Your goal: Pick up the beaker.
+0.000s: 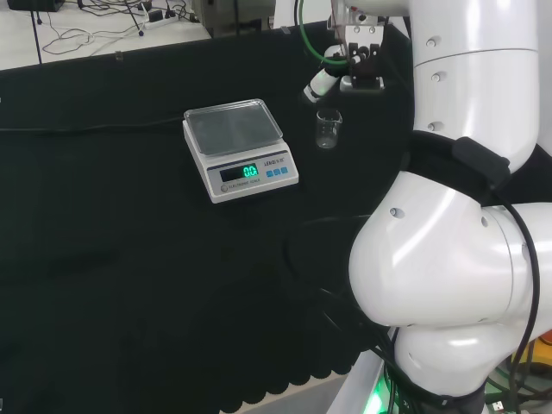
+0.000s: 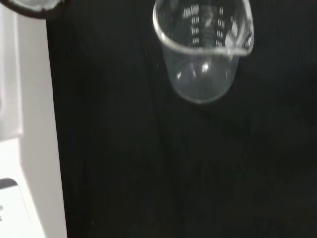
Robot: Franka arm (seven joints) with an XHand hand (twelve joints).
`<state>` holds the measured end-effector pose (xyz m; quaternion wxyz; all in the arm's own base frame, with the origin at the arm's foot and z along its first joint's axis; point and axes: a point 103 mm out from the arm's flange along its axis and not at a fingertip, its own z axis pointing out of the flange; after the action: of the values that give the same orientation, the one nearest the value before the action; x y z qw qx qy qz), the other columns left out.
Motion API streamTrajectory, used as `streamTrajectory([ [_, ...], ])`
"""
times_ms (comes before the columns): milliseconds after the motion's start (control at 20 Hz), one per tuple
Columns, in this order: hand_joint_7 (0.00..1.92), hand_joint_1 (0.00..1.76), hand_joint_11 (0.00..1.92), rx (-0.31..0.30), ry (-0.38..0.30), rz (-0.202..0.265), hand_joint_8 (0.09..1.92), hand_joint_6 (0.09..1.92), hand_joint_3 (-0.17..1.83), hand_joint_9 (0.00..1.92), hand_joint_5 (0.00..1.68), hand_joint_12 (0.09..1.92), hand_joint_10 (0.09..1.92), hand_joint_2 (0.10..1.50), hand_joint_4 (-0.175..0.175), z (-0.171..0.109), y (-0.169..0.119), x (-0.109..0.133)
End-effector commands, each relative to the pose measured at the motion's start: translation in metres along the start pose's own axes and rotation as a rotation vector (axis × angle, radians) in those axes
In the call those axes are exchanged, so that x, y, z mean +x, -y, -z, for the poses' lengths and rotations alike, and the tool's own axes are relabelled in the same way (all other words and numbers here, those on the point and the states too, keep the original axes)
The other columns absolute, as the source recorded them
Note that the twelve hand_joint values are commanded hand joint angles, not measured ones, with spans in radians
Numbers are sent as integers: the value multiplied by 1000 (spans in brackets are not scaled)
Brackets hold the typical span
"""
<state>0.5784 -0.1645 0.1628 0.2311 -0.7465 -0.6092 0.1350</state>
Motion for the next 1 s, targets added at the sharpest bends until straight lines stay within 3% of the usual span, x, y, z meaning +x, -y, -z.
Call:
streamTrajectory([
  [50, 276, 670, 0, 5, 5, -13, 675, 453, 359, 261, 448, 1520, 851, 686, -19, -12, -5, -2],
  [250, 279, 673, 0, 15, 4, -41, 673, 455, 360, 270, 449, 1528, 846, 686, -20, -19, -11, -2],
  [300, 279, 674, 0, 23, 21, -102, 672, 455, 360, 272, 449, 1530, 844, 686, -20, -21, -14, -2],
  [450, 281, 681, 3, 44, 28, -118, 669, 457, 362, 278, 450, 1536, 840, 686, -20, -28, -22, 3],
  [650, 285, 690, 21, 46, -13, -85, 669, 461, 363, 288, 452, 1539, 838, 686, -21, -35, -27, 3],
  [1000, 301, 719, 134, 49, -43, -23, 666, 483, 378, 346, 457, 1497, 819, 681, -25, -42, -23, -26],
])
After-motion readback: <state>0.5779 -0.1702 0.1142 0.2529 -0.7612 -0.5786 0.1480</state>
